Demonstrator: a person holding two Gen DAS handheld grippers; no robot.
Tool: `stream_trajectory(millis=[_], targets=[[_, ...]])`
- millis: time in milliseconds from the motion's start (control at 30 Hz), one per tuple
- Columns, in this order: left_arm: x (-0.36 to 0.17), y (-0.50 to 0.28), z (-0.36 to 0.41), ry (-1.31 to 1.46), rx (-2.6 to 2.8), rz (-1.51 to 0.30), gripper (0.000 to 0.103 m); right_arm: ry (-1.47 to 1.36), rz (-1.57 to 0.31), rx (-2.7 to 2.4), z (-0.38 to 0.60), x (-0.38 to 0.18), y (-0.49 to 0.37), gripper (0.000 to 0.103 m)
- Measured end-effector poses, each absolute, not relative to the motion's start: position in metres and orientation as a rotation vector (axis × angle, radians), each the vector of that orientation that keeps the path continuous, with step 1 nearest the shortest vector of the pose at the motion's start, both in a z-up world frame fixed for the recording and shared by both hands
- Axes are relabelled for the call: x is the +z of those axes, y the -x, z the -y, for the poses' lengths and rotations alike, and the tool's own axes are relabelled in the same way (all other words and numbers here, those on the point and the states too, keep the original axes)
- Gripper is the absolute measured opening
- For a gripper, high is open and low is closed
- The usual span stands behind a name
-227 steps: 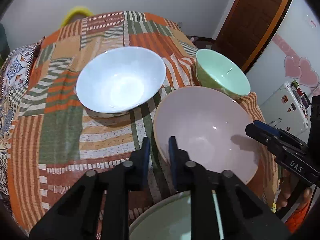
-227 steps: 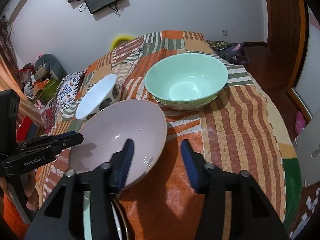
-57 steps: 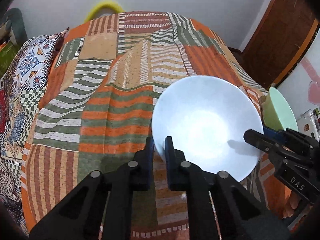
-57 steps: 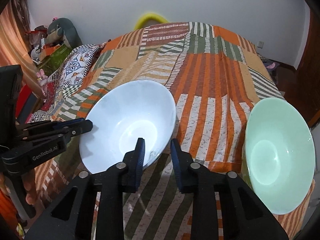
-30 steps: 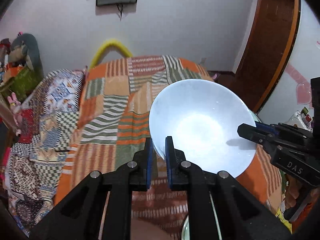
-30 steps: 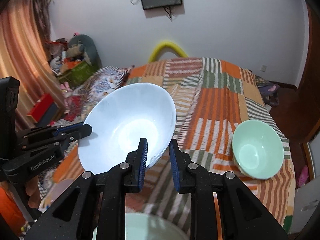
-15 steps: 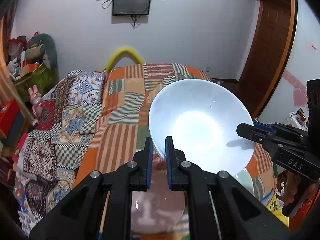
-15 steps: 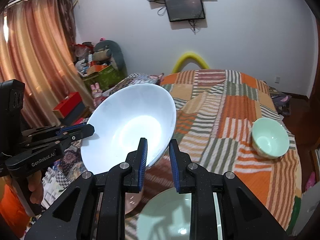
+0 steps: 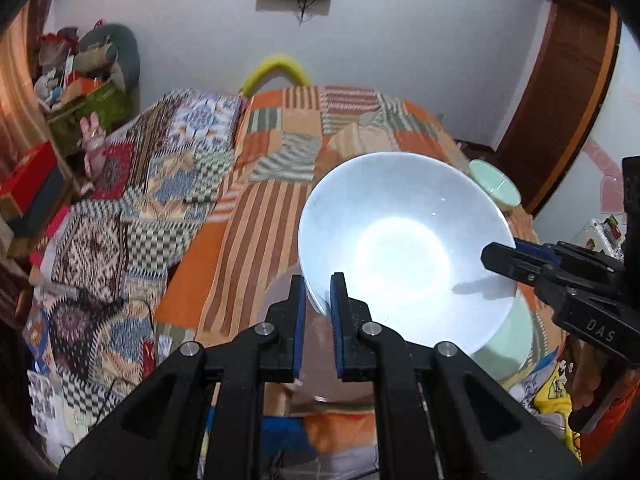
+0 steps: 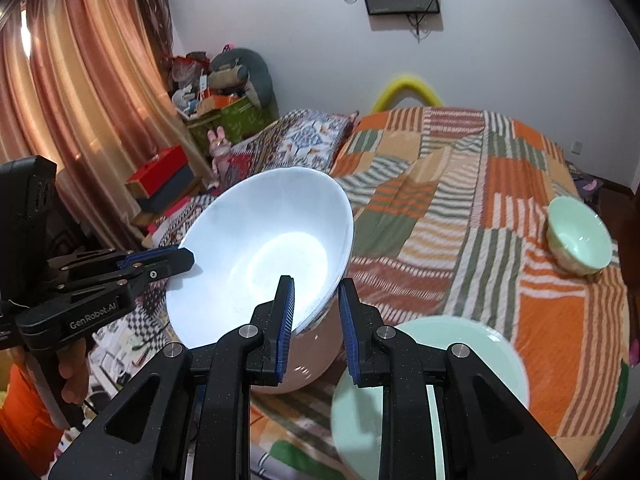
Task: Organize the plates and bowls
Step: 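Lower the white dotted bowl with the left gripper into the pink bowl while the right gripper holds the stack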
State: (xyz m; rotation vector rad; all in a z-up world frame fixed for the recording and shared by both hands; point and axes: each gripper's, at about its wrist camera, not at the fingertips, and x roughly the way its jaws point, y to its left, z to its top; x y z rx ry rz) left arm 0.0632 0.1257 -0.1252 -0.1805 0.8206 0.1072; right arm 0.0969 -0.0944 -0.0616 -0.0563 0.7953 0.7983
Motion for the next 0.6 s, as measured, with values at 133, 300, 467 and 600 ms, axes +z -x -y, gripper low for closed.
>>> stream_trajectory(millis=[133,300,467,600], targets=[[-0.148,-0.061,-0.135,0.188,0.146,-0.865,0.01,0.088,-0.813,0.807,0.081,-0.076,-0.088,0.021],[-0.172,-0.061,-0.145,0.223,0.169,-0.908,0.01,0.112,-0.862,0.815,0.068,-0.096,-0.084,0.021],[-0.195,-0.063,-0.149,0.238,0.179,-0.954,0.01,0.151,-0.912,0.809,0.059,-0.115,-0.084,0.02],[-0.207,-0.065,-0.153,0.26,0.18,-0.98,0.01,0.16,-0.938,0.807,0.055,-0.124,-0.086,0.02]])
